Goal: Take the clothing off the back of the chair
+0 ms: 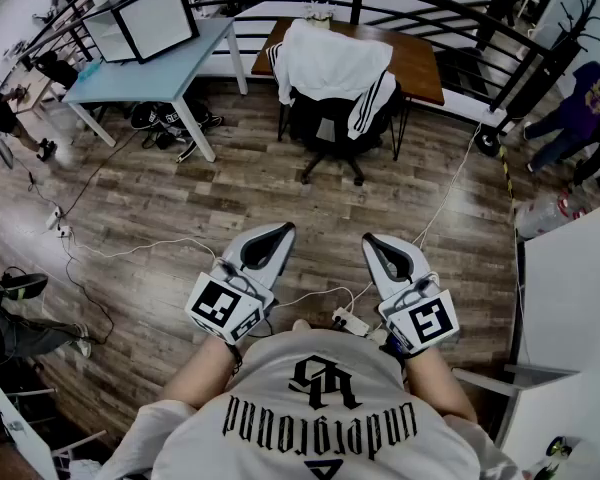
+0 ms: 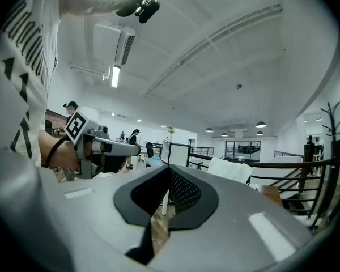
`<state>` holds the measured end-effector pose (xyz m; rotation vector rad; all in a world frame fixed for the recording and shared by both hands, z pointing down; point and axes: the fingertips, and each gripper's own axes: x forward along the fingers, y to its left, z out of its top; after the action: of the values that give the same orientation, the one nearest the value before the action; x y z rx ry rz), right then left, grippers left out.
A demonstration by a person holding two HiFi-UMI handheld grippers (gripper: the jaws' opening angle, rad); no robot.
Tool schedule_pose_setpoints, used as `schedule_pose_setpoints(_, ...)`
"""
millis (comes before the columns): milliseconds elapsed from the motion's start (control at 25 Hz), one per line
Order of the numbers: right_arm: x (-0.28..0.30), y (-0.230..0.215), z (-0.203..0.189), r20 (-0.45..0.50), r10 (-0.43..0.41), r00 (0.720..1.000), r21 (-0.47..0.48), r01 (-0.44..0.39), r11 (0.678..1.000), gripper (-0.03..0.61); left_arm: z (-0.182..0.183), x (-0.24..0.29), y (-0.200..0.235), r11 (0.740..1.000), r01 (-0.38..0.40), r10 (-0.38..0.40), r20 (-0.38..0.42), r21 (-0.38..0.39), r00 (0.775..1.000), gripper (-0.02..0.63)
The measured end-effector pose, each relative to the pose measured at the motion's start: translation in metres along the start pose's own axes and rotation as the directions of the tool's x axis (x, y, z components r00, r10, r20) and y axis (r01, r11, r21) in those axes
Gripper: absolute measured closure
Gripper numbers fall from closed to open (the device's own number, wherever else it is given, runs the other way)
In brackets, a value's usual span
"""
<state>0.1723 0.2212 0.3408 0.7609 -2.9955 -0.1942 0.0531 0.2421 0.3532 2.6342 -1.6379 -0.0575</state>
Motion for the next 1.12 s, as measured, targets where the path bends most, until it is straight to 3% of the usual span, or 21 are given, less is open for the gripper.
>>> schedule_pose_setpoints(800,0.01,0.031,0.008,-0.009,-0.048,0.999,-0.022,0.048,0.999,0.578,-0.003,-0.044,0.024,1.0,0.005,-0.005,0.017,-0.017,1.0,0.565)
schedule_pose_setpoints(1120,0.02,0.02,0.009,0.014,-0.068,0.998,-0.02,0.069,0.997,0.578,0.001,-0.043,0.033,1.0,-0.004,0.004,0.014,-0.005,1.0,0.565)
